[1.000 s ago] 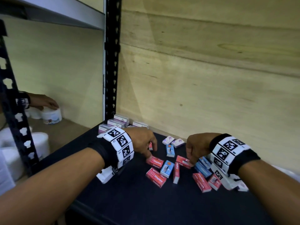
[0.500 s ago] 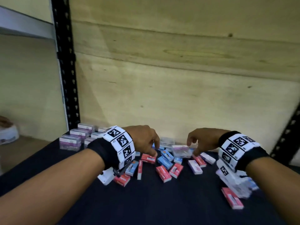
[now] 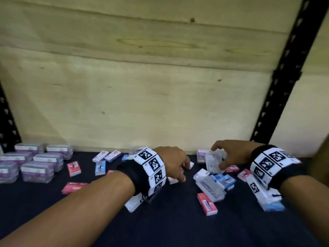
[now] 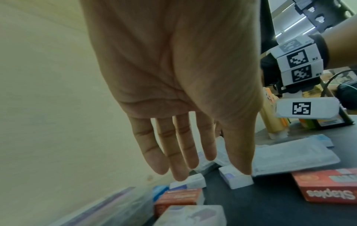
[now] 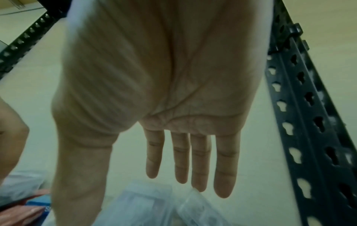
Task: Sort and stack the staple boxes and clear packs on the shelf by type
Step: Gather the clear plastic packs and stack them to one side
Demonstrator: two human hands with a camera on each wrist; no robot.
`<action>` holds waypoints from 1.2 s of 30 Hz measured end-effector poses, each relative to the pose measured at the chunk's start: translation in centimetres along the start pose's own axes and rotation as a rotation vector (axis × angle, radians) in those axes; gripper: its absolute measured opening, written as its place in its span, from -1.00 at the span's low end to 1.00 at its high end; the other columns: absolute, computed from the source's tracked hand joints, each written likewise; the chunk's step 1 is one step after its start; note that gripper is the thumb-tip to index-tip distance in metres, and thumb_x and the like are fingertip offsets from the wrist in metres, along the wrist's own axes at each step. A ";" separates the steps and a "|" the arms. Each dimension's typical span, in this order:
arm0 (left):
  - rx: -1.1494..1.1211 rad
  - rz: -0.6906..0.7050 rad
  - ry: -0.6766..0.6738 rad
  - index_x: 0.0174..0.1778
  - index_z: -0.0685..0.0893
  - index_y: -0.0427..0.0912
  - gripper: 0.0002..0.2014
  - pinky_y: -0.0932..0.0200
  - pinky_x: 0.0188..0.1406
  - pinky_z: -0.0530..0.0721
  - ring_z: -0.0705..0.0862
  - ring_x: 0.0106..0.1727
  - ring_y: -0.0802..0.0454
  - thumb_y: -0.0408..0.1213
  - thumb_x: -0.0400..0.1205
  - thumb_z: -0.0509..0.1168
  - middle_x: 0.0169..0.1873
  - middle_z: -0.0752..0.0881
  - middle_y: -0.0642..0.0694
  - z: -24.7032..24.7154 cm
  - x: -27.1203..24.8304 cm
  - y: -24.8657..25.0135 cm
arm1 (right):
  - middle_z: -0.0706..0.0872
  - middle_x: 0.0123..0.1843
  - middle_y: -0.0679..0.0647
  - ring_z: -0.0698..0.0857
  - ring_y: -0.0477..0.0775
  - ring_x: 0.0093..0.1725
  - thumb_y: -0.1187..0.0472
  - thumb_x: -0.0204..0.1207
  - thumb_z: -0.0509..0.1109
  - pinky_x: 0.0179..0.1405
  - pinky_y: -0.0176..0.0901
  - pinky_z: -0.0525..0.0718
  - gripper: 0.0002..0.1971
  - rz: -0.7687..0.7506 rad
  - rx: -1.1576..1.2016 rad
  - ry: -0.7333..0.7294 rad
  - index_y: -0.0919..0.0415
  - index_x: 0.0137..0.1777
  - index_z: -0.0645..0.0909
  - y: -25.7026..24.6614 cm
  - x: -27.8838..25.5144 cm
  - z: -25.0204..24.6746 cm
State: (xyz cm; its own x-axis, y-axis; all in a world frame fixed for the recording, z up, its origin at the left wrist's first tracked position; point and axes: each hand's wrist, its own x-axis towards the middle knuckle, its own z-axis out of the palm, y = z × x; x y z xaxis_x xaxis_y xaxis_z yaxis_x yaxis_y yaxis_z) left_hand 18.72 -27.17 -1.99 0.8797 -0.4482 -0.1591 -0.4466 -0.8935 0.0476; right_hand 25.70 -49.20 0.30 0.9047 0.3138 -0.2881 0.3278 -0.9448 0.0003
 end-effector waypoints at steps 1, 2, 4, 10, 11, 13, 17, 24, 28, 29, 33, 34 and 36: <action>0.023 0.014 -0.002 0.40 0.59 0.06 -0.51 0.03 0.13 0.63 0.61 0.26 -0.05 0.02 0.54 0.42 0.28 0.61 0.01 0.2 0.7 0.6 | 0.53 0.46 -0.01 0.58 0.04 0.30 -0.05 0.35 0.64 0.36 -0.04 0.53 -0.23 -0.003 0.003 0.001 -0.07 0.52 0.36 0.4 0.1 0.3; 0.049 0.020 0.005 0.42 0.58 0.05 -0.50 0.03 0.11 0.63 0.60 0.27 -0.06 0.01 0.54 0.43 0.28 0.60 0.00 0.3 1.2 0.9 | 0.53 0.46 -0.02 0.58 0.04 0.31 -0.05 0.34 0.64 0.37 -0.03 0.53 -0.21 -0.011 0.005 0.004 -0.07 0.54 0.34 0.6 0.2 0.5; 0.080 0.009 0.027 0.43 0.56 0.03 -0.47 0.01 0.07 0.63 0.58 0.29 -0.09 0.01 0.54 0.43 0.29 0.56 -0.02 0.5 2.1 1.0 | 0.51 0.49 -0.01 0.56 0.06 0.34 -0.06 0.32 0.65 0.40 0.03 0.51 -0.16 -0.019 0.014 0.000 -0.09 0.56 0.31 0.9 0.5 0.9; 0.095 -0.161 0.058 0.44 0.49 0.01 -0.41 -0.03 0.11 0.59 0.51 0.32 -0.09 0.12 0.51 0.39 0.29 0.51 -0.05 1.2 2.6 -1.4 | 0.43 0.51 -0.01 0.51 0.09 0.41 -0.04 0.30 0.67 0.38 0.01 0.51 -0.10 -0.036 -0.014 -0.003 -0.08 0.60 0.27 1.0 1.3 1.3; 0.102 -0.197 0.058 0.44 0.48 0.00 -0.40 -0.02 0.09 0.58 0.51 0.31 -0.10 0.12 0.51 0.39 0.29 0.51 -0.06 1.3 2.5 -2.1 | 0.41 0.51 -0.01 0.49 0.09 0.42 -0.05 0.28 0.68 0.39 0.01 0.50 -0.08 -0.037 -0.023 -0.005 -0.08 0.60 0.27 0.9 1.4 1.3; 0.113 -0.260 0.034 0.46 0.46 -0.03 -0.37 0.00 0.06 0.56 0.51 0.30 -0.10 0.12 0.50 0.40 0.30 0.50 -0.08 1.4 2.2 -3.3 | 0.40 0.50 0.02 0.44 0.10 0.44 -0.08 0.24 0.69 0.40 0.06 0.50 -0.06 -0.036 -0.062 -0.002 -0.08 0.59 0.28 0.7 1.6 1.6; 0.090 -0.310 -0.028 0.45 0.48 -0.04 -0.37 0.01 0.07 0.60 0.57 0.25 -0.10 0.04 0.48 0.47 0.28 0.51 -0.08 1.1 1.6 -4.7 | 0.35 0.45 0.04 0.33 0.11 0.46 -0.11 0.21 0.69 0.38 0.11 0.50 -0.04 -0.034 -0.146 0.033 -0.07 0.57 0.27 0.3 1.8 1.9; 0.011 -0.294 -0.031 0.51 0.45 0.04 -0.32 0.12 0.06 0.51 0.56 0.28 -0.09 -0.16 0.47 0.53 0.30 0.53 -0.08 0.9 1.0 -5.3 | 0.47 0.33 -0.02 0.40 0.02 0.28 -0.06 0.18 0.71 0.25 -0.03 0.51 -0.13 -0.055 -0.118 0.047 -0.08 0.45 0.32 0.2 1.8 2.0; 0.000 -0.273 -0.016 0.48 0.44 -0.02 -0.36 0.11 0.06 0.56 0.59 0.24 -0.09 -0.20 0.50 0.51 0.29 0.57 -0.10 1.1 0.6 -5.3 | 0.53 0.14 -0.07 0.50 -0.02 0.09 0.03 0.19 0.72 -0.03 -0.14 0.51 -0.22 -0.075 -0.080 0.049 -0.08 0.32 0.32 0.0 1.8 2.0; -0.009 -0.274 -0.015 0.47 0.44 -0.04 -0.38 0.07 0.06 0.60 0.61 0.20 -0.09 -0.21 0.50 0.50 0.27 0.59 -0.11 1.1 0.5 -5.3 | 0.55 0.09 -0.08 0.54 -0.03 0.03 0.06 0.21 0.72 -0.10 -0.16 0.51 -0.24 -0.081 -0.063 0.044 -0.08 0.29 0.31 -0.1 1.8 1.9; -0.068 -0.260 -0.042 0.44 0.38 -0.08 -0.41 0.02 0.11 0.66 0.63 0.17 -0.07 -0.23 0.53 0.48 0.28 0.60 -0.12 0.8 0.0 -5.4 | 0.66 0.08 -0.06 0.65 0.00 0.01 0.15 0.32 0.65 -0.02 -0.12 0.62 -0.40 -0.130 0.004 0.044 -0.13 0.23 0.38 0.0 1.8 1.7; -0.082 -0.248 -0.036 0.47 0.37 -0.08 -0.36 0.02 0.16 0.65 0.60 0.23 -0.06 -0.24 0.51 0.50 0.32 0.57 -0.10 0.7 -0.1 -5.3 | 0.68 0.08 -0.06 0.67 -0.01 0.01 0.17 0.35 0.62 0.00 -0.12 0.63 -0.48 -0.145 0.026 0.048 -0.15 0.18 0.42 0.2 1.8 1.6; -0.076 -0.228 -0.013 0.54 0.34 -0.07 -0.24 0.01 0.28 0.59 0.52 0.35 -0.05 -0.22 0.45 0.55 0.38 0.50 -0.06 0.5 -0.4 -5.3 | 0.70 0.07 -0.09 0.67 -0.06 -0.04 0.21 0.39 0.58 -0.10 -0.19 0.62 -0.59 -0.188 0.071 0.045 -0.15 0.11 0.50 0.5 1.5 1.3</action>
State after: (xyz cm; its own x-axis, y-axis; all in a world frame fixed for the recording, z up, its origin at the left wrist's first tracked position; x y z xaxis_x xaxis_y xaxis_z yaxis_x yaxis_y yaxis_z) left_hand 20.62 -22.28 -2.68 0.9539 -0.2350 -0.1865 -0.2232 -0.9713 0.0826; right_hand 26.92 -49.33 -1.37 0.8410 0.4879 -0.2340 0.4738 -0.8728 -0.1170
